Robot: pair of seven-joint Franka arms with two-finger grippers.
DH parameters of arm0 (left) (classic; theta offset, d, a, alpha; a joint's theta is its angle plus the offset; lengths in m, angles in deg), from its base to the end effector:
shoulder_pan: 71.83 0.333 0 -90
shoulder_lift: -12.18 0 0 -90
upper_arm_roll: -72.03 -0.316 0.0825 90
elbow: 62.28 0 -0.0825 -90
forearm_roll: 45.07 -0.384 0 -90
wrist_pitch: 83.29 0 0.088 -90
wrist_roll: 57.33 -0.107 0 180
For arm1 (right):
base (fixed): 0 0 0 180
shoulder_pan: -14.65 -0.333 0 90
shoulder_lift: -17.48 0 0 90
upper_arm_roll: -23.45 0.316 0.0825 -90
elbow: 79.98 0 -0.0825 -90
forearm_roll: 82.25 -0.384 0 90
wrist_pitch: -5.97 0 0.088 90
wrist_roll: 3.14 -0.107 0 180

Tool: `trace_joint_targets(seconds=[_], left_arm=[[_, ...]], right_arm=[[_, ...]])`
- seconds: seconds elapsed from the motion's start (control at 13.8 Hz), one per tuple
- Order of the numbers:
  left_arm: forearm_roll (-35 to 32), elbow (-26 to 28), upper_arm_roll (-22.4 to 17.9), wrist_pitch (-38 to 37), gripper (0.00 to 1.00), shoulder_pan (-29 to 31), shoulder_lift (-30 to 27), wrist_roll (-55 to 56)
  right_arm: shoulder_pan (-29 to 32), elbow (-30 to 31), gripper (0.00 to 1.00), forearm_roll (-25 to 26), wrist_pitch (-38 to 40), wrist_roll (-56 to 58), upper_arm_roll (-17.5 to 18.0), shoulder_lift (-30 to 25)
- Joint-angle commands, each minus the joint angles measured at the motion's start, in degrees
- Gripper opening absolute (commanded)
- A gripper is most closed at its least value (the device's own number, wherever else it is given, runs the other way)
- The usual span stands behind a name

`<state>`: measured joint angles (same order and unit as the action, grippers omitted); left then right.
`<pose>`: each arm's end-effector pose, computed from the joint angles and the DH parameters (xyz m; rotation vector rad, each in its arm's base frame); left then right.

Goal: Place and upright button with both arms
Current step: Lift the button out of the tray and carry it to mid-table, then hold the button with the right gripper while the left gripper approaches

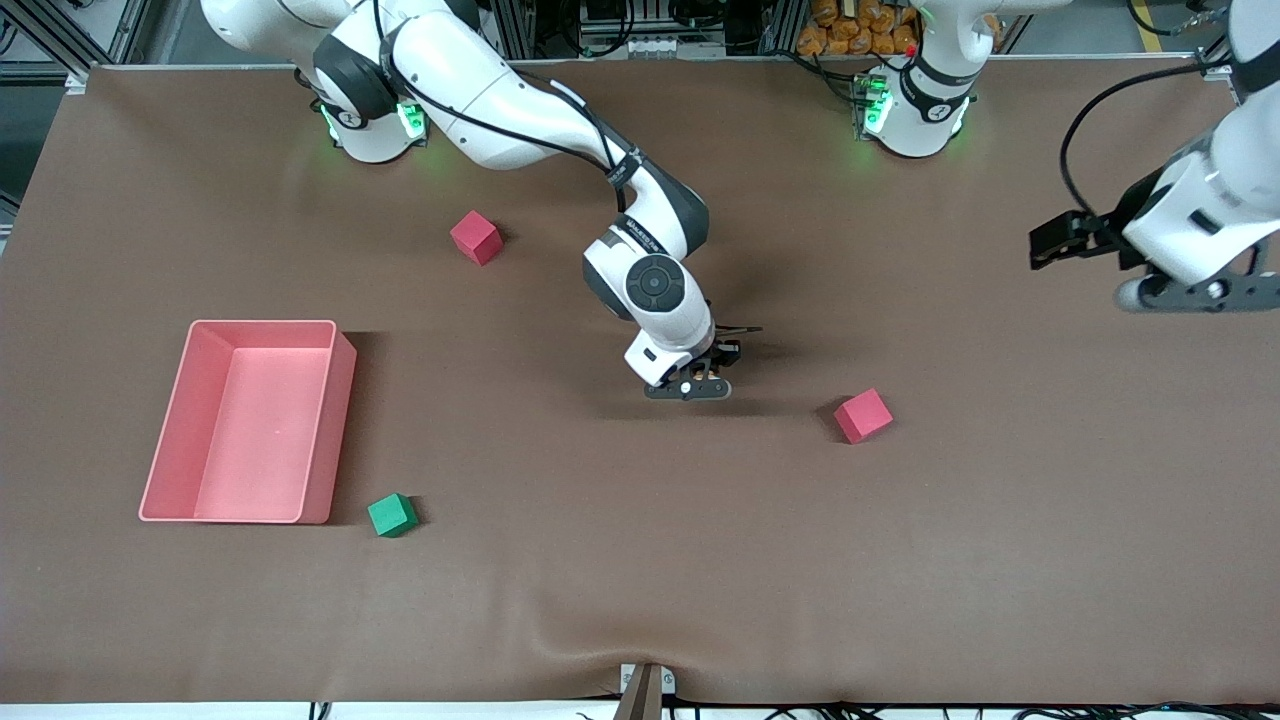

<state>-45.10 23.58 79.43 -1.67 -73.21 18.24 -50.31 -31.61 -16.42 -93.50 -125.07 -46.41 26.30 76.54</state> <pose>0.5631 -0.0830 0.5876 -3.1171 0.0486 0.2797 0.5200 0.5874 0.1953 -2.8972 0.0634 0.0600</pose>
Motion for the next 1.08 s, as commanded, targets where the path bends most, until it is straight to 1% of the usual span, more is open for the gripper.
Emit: trace_joint_targets(seconds=[0.0,0.14,0.22,0.29,0.36,0.51,0.65,0.79,1.01], left_arm=[[1.69,-0.78,-0.02,-0.06,1.0,-1.6,2.71,0.45],[2.83,-0.7,-0.02,-0.23,1.0,-2.39,4.39,1.06],[3.62,-0.61,-0.02,-0.32,1.0,-3.18,5.35,2.02],[4.07,-0.61,0.07,-0.58,1.0,-3.79,6.14,3.25],[4.42,-0.61,0.07,-0.67,1.0,-4.58,7.02,4.39],[4.6,-0.61,0.07,-0.76,1.0,-5.29,8.78,5.02],[7.04,-0.61,0.07,-1.63,1.0,-5.47,10.97,5.02],[9.07,-0.78,-0.02,-1.55,1.0,-5.12,13.17,4.58],[8.99,-1.66,-0.02,-1.2,1.0,-6.69,16.95,4.32]], right_arm=[[-1.11,-2.83,0.0,0.08,-0.62,-1.46,-0.65,2.11],[-1.64,-2.83,0.0,0.43,-0.71,-1.37,-1.34,2.55],[-2.42,-2.83,0.34,1.13,-0.71,-1.29,-2.31,2.64],[-2.87,-2.74,0.98,2.18,-0.79,-0.85,-2.49,2.64],[-2.87,-2.74,1.0,4.54,-1.32,-0.67,-2.41,2.64],[-2.78,-2.74,1.0,4.83,-1.41,-0.84,-2.32,2.64],[-2.0,-2.74,1.0,4.74,-0.27,-0.84,-2.23,1.68],[-0.6,-2.83,1.0,4.66,4.8,-0.76,-1.7,-0.6],[2.39,-2.83,1.0,4.65,13.33,-0.67,-1.88,-6.65]])
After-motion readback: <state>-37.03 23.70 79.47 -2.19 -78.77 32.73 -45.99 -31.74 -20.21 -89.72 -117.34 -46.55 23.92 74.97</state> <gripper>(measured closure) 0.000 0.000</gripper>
